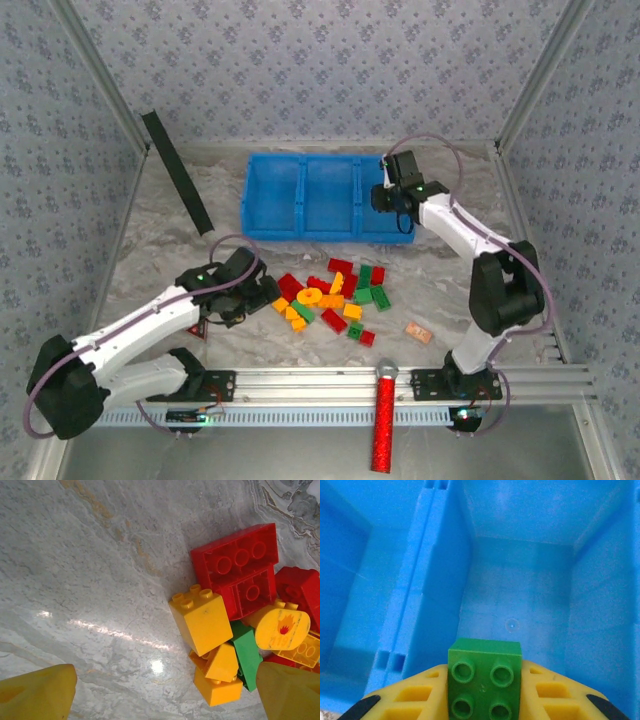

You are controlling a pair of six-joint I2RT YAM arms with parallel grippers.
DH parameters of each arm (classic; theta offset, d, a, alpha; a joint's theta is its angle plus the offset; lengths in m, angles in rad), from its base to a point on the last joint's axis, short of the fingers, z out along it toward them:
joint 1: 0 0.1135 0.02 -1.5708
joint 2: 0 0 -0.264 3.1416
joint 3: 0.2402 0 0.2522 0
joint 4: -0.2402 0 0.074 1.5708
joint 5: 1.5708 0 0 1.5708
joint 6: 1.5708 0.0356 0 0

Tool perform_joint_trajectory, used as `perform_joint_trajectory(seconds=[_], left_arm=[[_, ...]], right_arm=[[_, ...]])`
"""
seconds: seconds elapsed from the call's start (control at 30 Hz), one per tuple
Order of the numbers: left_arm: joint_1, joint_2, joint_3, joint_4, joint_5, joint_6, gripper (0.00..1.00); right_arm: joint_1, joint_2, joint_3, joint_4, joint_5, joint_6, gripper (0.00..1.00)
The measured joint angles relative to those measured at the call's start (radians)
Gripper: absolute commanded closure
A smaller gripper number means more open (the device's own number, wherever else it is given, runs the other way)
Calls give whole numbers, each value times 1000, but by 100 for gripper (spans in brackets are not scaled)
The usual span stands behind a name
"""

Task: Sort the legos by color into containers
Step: Place the lego in the container.

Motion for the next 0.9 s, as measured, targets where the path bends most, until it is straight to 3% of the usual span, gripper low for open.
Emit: perform_joint_trajectory(seconds=[0.3, 0.9], left_arm=[[-29, 126, -4, 79, 0, -58, 21], [-47, 240, -8, 165, 45, -104, 30]], right_arm=[[-3, 129, 24, 74, -37, -25, 66], [-8, 177, 31, 98, -43, -45, 50]])
